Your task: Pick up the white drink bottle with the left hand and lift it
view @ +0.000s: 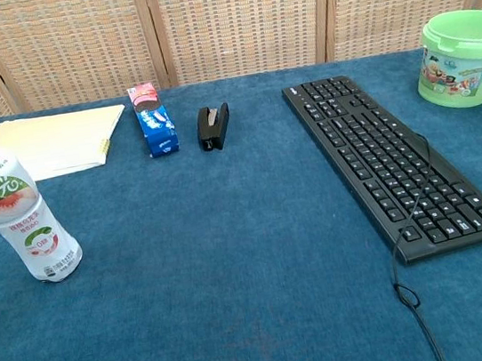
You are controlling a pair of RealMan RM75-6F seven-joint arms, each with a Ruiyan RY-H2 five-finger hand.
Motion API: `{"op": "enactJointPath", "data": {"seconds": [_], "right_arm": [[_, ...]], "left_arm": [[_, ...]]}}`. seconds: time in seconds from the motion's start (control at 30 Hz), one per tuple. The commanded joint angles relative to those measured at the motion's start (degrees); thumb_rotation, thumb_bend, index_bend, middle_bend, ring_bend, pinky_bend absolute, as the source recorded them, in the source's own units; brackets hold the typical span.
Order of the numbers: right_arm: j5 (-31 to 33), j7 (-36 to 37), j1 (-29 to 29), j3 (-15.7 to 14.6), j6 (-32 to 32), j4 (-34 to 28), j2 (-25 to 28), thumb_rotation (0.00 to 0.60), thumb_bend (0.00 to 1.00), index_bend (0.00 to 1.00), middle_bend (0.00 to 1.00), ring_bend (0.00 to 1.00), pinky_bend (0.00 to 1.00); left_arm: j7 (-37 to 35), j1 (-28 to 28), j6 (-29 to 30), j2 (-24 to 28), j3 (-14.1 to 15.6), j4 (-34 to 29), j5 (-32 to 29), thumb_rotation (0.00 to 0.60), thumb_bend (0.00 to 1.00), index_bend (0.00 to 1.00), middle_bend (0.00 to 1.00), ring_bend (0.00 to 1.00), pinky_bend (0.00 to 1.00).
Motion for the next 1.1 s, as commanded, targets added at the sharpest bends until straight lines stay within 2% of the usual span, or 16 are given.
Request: {"op": "enactJointPath", "data": {"seconds": [0.03,0.23,0.43,0.63,0.73,0.83,0.9,0.97,1.1], "right_arm": [[0.14,0.10,0.02,0.01,-0.13,-0.01,0.01,0.600,0.00,0.05,0.00,0.00,0.00],[0.80,0.79,0.00,0.20,-0.40,0.08,0.23,0.600,0.00,0.05,0.00,0.00,0.00],[1.63,1.99,0.01,0.45,-0.77,0.19,0.57,0.600,0.00,0.05,0.00,0.00,0.00],[2.26,1.87,0.13,0.71,-1.12,0.29,0.58,0.600,0.00,0.05,0.00,0.00,0.00],[2.86,1.64,0.21,0.84,-1.51,0.47,0.44,0.600,0.00,0.05,0.00,0.00,0.00],[3.27,1.60,0.25,0.98,-1.70,0.54,0.41,0.600,0.00,0.05,0.00,0.00,0.00],[3.54,1.50,0.24,1.08,-1.76,0.54,0.38,0.600,0.00,0.05,0.00,0.00,0.00],[3.66,1.42,0.24,1.13,-1.79,0.56,0.34,0.600,0.00,0.05,0.00,0.00,0.00],[3.86,1.35,0.23,1.22,-1.82,0.44,0.37,0.600,0.00,0.05,0.00,0.00,0.00]], "left_arm": [[-0.04,-0.09,-0.28,0.00,-0.04,0.05,-0.24,0.600,0.00,0.00,0.00,0.00,0.00],[-0.25,-1.46,-2.42,0.53,-0.14,-0.42,-0.01,0.600,0.00,0.00,0.00,0.00,0.00],[1.63,-5.75,-7.74,3.36,-1.53,-3.44,0.90,0.600,0.00,0.00,0.00,0.00,0.00],[6.19,-13.59,-18.17,10.12,-5.66,-9.96,-2.16,0.600,0.00,0.00,0.00,0.00,0.00],[5.44,-18.68,-26.47,13.71,-7.57,-12.22,-5.85,0.600,0.00,0.00,0.00,0.00,0.00],[5.57,-22.27,-32.34,15.40,-8.42,-12.36,-8.56,0.600,0.00,0.00,0.00,0.00,0.00],[5.72,-26.44,-40.65,15.46,-8.33,-11.80,-12.39,0.600,0.00,0.00,0.00,0.00,0.01],[6.43,-28.17,-43.47,15.35,-8.35,-11.66,-14.63,0.600,0.00,0.00,0.00,0.00,0.03],[6.64,-29.67,-45.39,14.44,-8.29,-11.38,-16.88,0.600,0.00,0.00,0.00,0.01,0.06]]}}
